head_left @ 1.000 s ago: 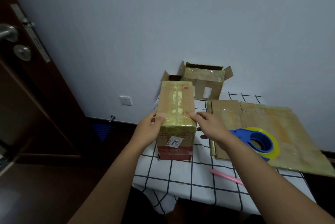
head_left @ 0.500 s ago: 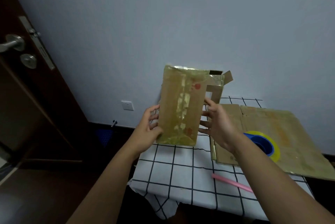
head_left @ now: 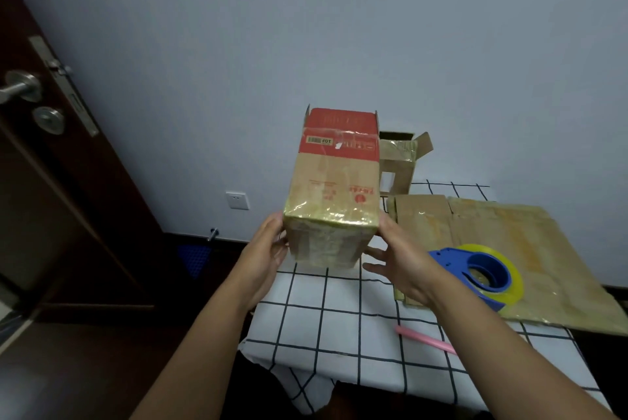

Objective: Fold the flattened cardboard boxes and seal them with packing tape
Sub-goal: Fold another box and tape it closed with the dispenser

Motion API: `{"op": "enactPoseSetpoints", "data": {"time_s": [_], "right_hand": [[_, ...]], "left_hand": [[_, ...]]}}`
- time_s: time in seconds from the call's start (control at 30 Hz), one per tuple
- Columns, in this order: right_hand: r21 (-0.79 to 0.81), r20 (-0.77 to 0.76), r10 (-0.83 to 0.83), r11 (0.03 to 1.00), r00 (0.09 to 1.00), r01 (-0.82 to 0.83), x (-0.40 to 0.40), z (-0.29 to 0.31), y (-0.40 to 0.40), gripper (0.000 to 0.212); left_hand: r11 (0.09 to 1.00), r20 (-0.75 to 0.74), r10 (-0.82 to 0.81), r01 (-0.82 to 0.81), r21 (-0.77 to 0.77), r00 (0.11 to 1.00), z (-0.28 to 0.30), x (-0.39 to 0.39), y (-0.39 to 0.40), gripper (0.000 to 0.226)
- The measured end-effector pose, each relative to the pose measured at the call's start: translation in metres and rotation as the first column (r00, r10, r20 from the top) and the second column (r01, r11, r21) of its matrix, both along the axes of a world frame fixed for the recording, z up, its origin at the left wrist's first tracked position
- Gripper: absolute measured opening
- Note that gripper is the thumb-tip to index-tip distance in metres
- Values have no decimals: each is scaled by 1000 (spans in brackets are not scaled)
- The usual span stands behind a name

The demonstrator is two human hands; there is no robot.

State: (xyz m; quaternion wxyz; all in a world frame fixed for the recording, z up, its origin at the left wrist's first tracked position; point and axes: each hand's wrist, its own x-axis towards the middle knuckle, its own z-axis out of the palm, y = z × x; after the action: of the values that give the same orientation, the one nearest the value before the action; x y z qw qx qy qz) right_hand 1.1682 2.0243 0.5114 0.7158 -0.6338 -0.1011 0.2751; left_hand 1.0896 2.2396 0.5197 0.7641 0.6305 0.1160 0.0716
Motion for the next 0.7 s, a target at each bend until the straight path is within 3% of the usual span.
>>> {"op": "enactPoseSetpoints", "data": {"time_s": [0.07, 0.17, 0.23, 0.3, 0.43, 0.57, 0.7], "right_hand": [[0, 33, 37, 999, 999, -37, -1, -10, -4, 49], [-60, 121, 109, 993, 987, -102, 0, -31, -7, 80], [-134, 186, 161, 981, 969, -137, -3, -40, -7, 84], [-187, 203, 164, 974, 965, -126, -6, -46, -3, 84], [-265, 257, 74, 964, 964, -3, -9, -50, 3, 89], [-242, 273, -184, 937, 944, 253, 3, -43, 8, 76], [-155, 229, -196, 960, 954, 234, 19, -37, 10, 74]], "left_hand": [[999, 20, 37, -37, 29, 999, -4, 0, 6, 32], [999, 36, -23, 21, 50, 999, -10, -4, 13, 44], [979, 8, -89, 86, 184, 996, -16, -5, 12, 63], [960, -30, -19, 27, 280, 999, -23, -4, 10, 64], [994, 9, 74, -74, 77, 997, -36, -2, 16, 55], [985, 54, 89, -80, -152, 995, -41, -4, 27, 45], [963, 79, 65, -42, -265, 995, -40, -7, 34, 57]]}}
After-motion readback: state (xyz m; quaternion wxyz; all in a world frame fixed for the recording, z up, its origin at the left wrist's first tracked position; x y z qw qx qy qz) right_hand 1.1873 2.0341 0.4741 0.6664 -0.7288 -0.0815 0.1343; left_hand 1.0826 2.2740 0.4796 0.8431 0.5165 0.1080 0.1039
